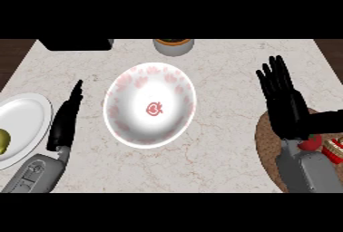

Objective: Pick the tomato from the placemat and place it in the bowl

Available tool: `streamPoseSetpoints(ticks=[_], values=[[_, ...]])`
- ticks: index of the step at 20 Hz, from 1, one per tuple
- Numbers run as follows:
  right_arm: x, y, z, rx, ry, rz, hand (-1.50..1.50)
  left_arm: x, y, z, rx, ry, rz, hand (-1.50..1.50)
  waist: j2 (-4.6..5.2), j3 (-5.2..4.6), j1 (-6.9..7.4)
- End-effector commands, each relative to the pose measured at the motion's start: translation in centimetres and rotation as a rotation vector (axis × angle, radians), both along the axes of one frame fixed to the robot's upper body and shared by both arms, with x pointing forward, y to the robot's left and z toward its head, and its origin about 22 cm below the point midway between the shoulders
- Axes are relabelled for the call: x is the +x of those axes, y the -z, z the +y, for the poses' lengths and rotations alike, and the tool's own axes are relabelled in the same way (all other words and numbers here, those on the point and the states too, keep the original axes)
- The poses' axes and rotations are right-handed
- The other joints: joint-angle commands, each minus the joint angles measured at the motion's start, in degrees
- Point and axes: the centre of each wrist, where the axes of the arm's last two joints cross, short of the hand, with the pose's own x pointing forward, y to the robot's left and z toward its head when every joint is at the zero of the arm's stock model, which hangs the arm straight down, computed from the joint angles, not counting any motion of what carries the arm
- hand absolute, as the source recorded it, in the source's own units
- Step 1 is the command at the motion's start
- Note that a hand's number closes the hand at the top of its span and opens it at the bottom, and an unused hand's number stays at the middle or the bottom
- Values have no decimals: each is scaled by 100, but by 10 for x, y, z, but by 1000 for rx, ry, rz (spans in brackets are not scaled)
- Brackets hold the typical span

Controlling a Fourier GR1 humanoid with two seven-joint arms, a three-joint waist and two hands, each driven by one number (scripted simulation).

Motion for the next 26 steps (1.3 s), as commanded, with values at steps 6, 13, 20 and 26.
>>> streamPoseSetpoints(ticks=[6,13,20,26], values=[[-31,-29,-135,-618,29,37,150,-7,-29,-61,-393,299,-103,0,123,-147,-345],[-95,-7,-167,-752,176,-2,-150,-32,-21,-58,-512,386,-47,0,113,-122,-208],[-92,-58,-173,-1282,182,161,-150,-32,-17,-68,-517,416,-48,0,146,-147,-98],[-82,-102,-142,-1418,180,446,-150,-35,-13,-62,-525,432,-44,0,172,-142,49]])
